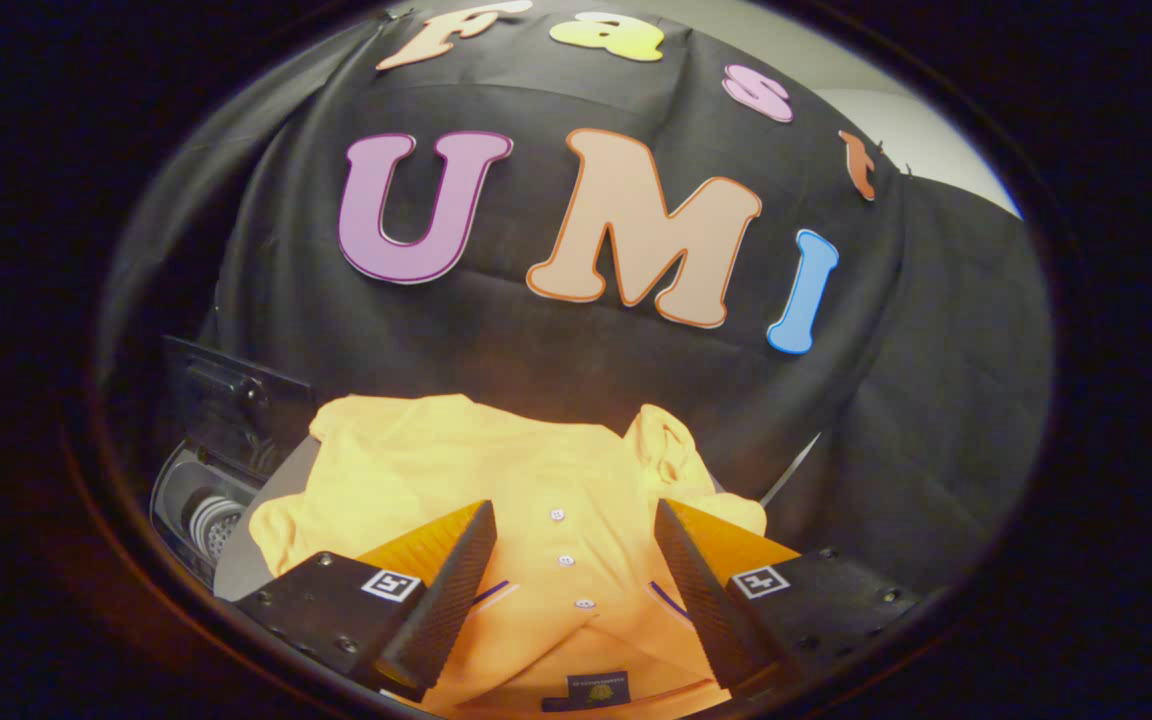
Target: Put the clothes into the washing machine and then close the washing machine lid.
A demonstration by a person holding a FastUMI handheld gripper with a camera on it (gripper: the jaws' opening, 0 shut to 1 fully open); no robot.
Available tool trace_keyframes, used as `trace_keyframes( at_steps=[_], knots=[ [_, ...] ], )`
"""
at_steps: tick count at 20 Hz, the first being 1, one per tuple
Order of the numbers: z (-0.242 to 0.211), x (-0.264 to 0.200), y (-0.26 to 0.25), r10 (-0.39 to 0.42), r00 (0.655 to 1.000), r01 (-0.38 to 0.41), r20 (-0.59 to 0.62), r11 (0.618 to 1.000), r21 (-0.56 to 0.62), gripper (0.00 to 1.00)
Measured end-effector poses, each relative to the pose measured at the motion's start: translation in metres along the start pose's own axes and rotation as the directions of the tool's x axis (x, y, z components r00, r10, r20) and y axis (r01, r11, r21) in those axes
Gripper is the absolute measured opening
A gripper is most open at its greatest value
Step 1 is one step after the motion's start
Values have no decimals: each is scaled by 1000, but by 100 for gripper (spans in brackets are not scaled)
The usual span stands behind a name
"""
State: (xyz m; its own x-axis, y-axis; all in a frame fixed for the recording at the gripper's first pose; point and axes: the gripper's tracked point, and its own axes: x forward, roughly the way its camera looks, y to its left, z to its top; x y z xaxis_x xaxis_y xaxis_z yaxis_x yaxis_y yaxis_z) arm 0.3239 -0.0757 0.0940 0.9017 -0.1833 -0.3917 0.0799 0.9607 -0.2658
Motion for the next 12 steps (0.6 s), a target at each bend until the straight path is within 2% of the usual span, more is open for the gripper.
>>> trace_keyframes(
  at_steps=[5,6,8,9,10,12],
  knots=[
    [-34,14,8,58,983,-47,-176,997,67,97],
    [-28,18,12,73,986,-56,-150,992,116,98],
    [-40,23,16,126,972,-80,-198,971,227,85],
    [-33,22,15,124,978,-77,-170,963,258,81],
    [-35,27,11,120,978,-81,-170,972,221,77],
    [-34,28,13,127,981,-102,-143,980,174,51]
  ],
)
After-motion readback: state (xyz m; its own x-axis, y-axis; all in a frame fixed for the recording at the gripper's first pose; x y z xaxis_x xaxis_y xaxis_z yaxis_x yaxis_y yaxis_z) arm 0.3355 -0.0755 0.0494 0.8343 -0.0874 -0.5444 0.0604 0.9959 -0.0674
